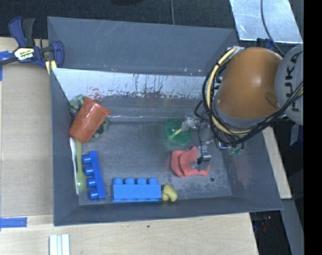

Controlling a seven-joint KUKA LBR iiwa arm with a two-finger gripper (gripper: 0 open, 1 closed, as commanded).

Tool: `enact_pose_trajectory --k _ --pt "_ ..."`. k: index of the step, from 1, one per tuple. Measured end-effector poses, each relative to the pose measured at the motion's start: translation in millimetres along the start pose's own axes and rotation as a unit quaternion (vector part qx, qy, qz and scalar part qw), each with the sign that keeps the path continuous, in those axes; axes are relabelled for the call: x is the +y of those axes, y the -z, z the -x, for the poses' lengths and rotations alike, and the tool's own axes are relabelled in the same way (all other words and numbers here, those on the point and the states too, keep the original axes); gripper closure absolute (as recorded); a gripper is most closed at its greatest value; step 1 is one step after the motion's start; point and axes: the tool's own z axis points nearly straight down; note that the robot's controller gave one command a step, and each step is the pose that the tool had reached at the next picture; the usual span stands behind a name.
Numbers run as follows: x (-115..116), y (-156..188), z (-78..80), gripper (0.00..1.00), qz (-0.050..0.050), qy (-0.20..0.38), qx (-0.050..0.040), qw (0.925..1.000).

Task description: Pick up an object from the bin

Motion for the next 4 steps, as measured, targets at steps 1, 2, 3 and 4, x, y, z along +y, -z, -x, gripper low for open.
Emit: enact_pose_trajectory --k 1,2,3,4 --pt "-6 -13 -27.4 0.00 0.000 0.004 -0.0009 1.0000" --pt "-20 -39 -19.1 0.00 -0.001 0.050 -0.0013 0.9987" --pt "-25 -56 -12.6 0.00 0.000 -0.076 0.0001 0.9971" --pt "-43 -108 -1.9 1.00 -0.001 0.021 -0.0022 0.9998"
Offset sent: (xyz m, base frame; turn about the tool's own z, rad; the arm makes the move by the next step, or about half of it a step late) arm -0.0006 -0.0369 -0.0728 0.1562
